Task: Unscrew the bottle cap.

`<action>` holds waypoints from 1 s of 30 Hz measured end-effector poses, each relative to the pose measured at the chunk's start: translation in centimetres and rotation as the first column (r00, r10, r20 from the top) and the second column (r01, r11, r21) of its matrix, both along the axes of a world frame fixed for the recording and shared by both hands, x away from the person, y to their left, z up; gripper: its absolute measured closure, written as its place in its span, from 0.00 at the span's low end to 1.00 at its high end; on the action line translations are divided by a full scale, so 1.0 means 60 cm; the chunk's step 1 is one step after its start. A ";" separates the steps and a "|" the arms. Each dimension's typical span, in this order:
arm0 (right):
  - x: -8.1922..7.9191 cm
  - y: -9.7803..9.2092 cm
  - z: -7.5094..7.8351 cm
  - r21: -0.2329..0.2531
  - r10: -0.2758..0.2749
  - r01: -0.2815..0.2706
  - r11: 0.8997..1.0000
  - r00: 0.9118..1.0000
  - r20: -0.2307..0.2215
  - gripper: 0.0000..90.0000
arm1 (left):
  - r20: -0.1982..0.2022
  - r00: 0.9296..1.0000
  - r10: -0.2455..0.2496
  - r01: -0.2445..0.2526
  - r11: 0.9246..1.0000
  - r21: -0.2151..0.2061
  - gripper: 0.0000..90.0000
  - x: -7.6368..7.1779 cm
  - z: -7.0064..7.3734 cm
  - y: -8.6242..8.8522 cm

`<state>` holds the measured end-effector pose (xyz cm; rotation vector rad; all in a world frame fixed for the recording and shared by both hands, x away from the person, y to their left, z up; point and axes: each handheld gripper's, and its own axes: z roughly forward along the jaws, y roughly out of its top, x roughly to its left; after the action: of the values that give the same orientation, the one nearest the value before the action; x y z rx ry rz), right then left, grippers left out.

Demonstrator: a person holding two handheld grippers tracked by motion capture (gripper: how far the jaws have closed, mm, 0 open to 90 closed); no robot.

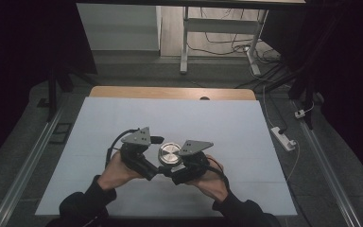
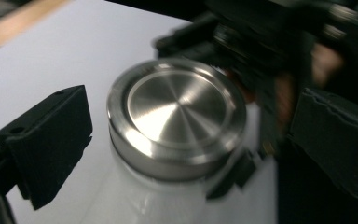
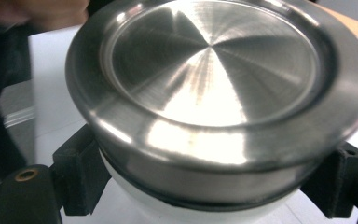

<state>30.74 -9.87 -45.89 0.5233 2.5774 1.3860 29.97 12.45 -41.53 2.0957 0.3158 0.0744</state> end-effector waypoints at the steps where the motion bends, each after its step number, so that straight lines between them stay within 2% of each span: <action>1: -0.001 0.001 0.000 0.003 0.023 -0.023 1.000 1.000 -0.007 0.17 | 0.020 0.999 -0.032 0.031 0.999 0.030 0.03 -0.002 -0.001 0.003; 3: -0.003 0.004 0.000 0.003 0.081 -0.081 0.997 0.997 -0.018 0.17 | 0.054 0.995 -0.079 0.074 0.994 0.084 0.05 -0.005 -0.003 0.005; 5: -0.009 0.009 0.000 -0.007 0.136 -0.136 0.991 0.991 -0.012 0.17 | 0.069 0.989 -0.129 0.120 0.986 0.111 0.07 -0.008 -0.007 0.003; 6: -0.013 0.011 0.000 -0.014 0.168 -0.168 0.986 0.986 -0.012 0.17 | 0.061 0.986 -0.153 0.145 0.982 0.118 0.08 -0.009 -0.008 0.002; 8: -0.020 0.016 0.000 -0.023 0.219 -0.219 0.976 0.976 -0.001 0.17 | 0.073 0.979 -0.191 0.182 0.977 0.115 0.11 -0.012 -0.010 0.002; 9: -0.023 0.018 0.000 -0.031 0.242 -0.242 0.970 0.970 0.005 0.17 | 0.071 0.977 -0.200 0.192 0.975 0.109 0.13 -0.012 -0.010 0.003; 12: -0.030 0.023 0.002 -0.040 0.264 -0.264 0.964 0.964 0.011 0.17 | 0.072 0.975 -0.211 0.204 0.975 0.087 0.21 -0.014 -0.011 0.004; 13: -0.031 0.023 0.003 -0.039 0.263 -0.262 0.964 0.965 0.012 0.17 | 0.080 0.976 -0.201 0.195 0.977 0.087 0.21 -0.015 -0.011 0.003; 15: -0.029 0.021 0.004 -0.037 0.252 -0.251 0.967 0.968 0.017 0.17 | 0.078 0.984 -0.162 0.155 0.984 0.082 0.21 -0.014 -0.010 -0.001; 16: -0.027 0.019 0.004 -0.034 0.234 -0.233 0.972 0.972 0.014 0.17 | 0.076 0.988 -0.135 0.129 0.989 0.077 0.21 -0.014 -0.010 -0.003; 18: -0.022 0.016 0.005 -0.026 0.200 -0.199 0.980 0.980 0.016 0.17 | 0.073 0.995 -0.068 0.063 0.996 0.060 0.21 -0.014 -0.010 -0.009; 20: -0.018 0.014 0.005 -0.017 0.137 -0.137 0.990 0.991 -0.001 0.17 | 0.066 0.998 0.020 -0.022 0.999 0.034 0.22 -0.013 -0.011 -0.017; 21: -0.015 0.012 0.004 -0.015 0.106 -0.106 0.994 0.994 0.000 0.17 | 0.058 0.996 0.064 -0.065 0.998 0.021 0.22 -0.013 -0.013 -0.022; 23: -0.009 0.009 0.003 -0.016 0.054 -0.054 0.998 0.999 0.002 0.17 | 0.044 0.988 0.147 -0.147 0.989 -0.004 0.22 -0.014 -0.015 -0.031; 25: -0.005 0.007 0.000 -0.012 0.011 -0.011 1.000 1.000 -0.002 0.17 | 0.036 0.979 0.199 -0.198 0.980 -0.025 0.22 -0.015 -0.016 -0.035; 27: -0.004 0.006 -0.001 -0.013 -0.017 0.017 1.000 1.000 0.000 0.17 | 0.023 0.974 0.224 -0.222 0.974 -0.047 0.22 -0.016 -0.014 -0.035; 30: -0.004 0.006 -0.001 -0.008 -0.027 0.027 1.000 1.000 0.002 0.17 | 0.016 0.974 0.224 -0.223 0.973 -0.060 0.22 -0.017 -0.009 -0.030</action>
<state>30.52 -9.53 -45.93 0.5529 2.5643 1.3665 28.97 10.64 -42.06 1.9938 0.5335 0.2205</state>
